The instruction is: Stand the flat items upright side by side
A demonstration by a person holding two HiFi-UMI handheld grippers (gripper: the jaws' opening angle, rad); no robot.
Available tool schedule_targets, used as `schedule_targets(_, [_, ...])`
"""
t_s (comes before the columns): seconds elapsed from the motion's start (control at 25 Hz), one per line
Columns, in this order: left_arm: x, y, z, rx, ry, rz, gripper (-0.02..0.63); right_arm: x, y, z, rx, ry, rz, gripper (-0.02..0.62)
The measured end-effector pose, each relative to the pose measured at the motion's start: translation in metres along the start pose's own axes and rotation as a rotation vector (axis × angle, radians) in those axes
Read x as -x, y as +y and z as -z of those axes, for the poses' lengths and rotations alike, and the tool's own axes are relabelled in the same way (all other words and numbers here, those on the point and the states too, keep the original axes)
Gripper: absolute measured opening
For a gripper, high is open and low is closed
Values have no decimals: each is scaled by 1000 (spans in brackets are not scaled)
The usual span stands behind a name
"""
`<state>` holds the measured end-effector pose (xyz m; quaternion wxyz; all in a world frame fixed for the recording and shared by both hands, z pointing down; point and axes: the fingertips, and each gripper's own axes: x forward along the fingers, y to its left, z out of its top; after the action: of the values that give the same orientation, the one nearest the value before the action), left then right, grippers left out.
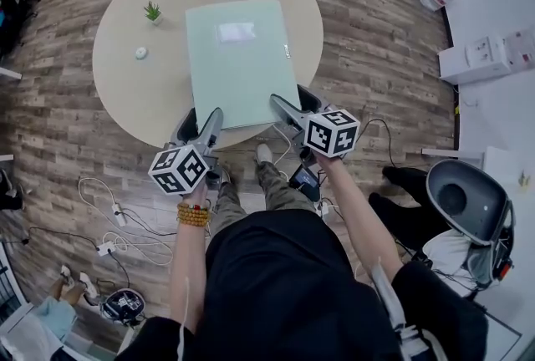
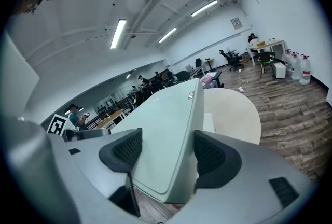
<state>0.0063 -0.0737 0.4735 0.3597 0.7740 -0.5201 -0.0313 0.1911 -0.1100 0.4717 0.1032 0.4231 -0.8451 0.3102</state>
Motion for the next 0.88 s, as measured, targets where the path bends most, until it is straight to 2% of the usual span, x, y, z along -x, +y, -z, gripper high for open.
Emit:
schedule_targets(0.4, [-5, -3, 2, -8, 0, -31, 305, -2, -9, 0, -12, 1, -20, 311])
schedule_targets(0.88, [-13, -5, -1, -32, 19, -23, 305, -4, -13, -2, -15, -9, -18, 311])
